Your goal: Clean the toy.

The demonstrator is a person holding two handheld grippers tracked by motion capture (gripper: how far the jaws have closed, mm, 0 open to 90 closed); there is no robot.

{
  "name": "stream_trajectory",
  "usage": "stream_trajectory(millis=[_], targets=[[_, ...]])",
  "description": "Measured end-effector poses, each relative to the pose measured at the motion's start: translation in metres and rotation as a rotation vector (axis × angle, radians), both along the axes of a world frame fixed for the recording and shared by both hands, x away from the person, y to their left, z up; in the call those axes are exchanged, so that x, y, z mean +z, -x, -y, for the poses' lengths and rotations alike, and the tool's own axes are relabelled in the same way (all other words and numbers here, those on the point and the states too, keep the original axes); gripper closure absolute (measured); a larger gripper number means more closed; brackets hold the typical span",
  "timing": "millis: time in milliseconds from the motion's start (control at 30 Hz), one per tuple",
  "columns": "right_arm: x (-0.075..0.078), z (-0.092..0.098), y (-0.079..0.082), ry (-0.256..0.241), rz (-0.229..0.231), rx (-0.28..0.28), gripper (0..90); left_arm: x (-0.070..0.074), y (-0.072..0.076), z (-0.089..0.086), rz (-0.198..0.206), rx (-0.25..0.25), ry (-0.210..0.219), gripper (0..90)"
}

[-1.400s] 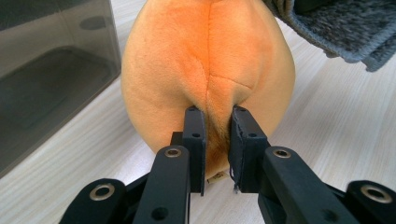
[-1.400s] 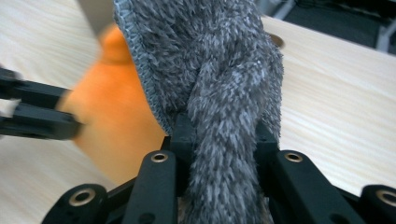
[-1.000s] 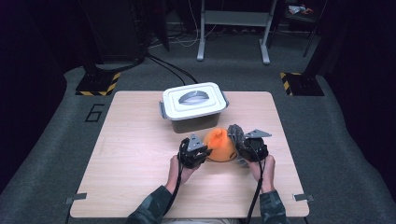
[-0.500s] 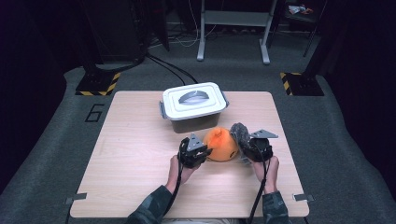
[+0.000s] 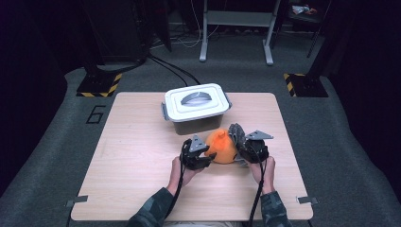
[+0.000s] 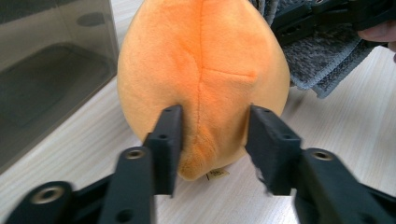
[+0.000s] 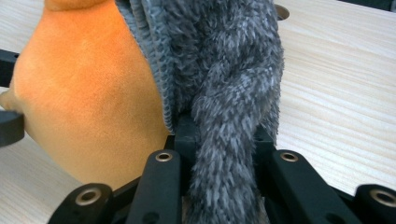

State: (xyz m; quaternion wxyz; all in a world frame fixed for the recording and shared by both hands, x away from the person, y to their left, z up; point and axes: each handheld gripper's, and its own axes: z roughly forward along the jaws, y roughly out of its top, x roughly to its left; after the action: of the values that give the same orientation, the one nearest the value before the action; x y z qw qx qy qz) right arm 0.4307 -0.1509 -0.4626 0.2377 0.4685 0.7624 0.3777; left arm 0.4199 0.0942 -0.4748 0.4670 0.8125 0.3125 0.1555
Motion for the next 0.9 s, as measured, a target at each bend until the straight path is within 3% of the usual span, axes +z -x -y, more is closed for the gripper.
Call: stream_trajectory(millis=[67, 167, 233, 300, 400, 500, 700, 900], targets=[[-0.001, -0.001, 0.000, -0.004, 0.002, -0.009, 72.9, -0.002, 0.001, -0.003, -0.001, 0.012, -0.007, 44.9], [-0.003, 0.000, 0.000, -0.009, 0.012, -0.009, 73.0, -0.009, 0.000, -0.009, -0.038, 0.020, 0.005, 42.9], [-0.004, 0.001, 0.000, -0.007, 0.007, -0.012, 73.0, -0.013, -0.002, -0.014, -0.063, 0.018, 0.058, 48.9], [-0.004, 0.001, 0.000, -0.001, 0.005, -0.013, 73.0, -0.015, -0.003, -0.013, -0.069, 0.015, 0.076, 60.6], [-0.003, 0.004, 0.001, 0.005, -0.002, -0.022, 73.0, -0.012, -0.003, -0.009, -0.046, -0.008, 0.065, 76.0], [-0.001, 0.010, 0.002, 0.003, -0.002, -0.036, 73.2, -0.008, -0.001, -0.005, -0.002, -0.002, 0.054, 81.2], [0.016, 0.016, 0.010, -0.014, 0.027, -0.035, 73.5, 0.016, 0.002, -0.004, 0.097, -0.014, -0.009, 83.2], [0.042, 0.003, 0.022, -0.035, 0.081, 0.012, 73.3, 0.028, 0.002, 0.003, 0.122, -0.035, -0.029, 83.0]])
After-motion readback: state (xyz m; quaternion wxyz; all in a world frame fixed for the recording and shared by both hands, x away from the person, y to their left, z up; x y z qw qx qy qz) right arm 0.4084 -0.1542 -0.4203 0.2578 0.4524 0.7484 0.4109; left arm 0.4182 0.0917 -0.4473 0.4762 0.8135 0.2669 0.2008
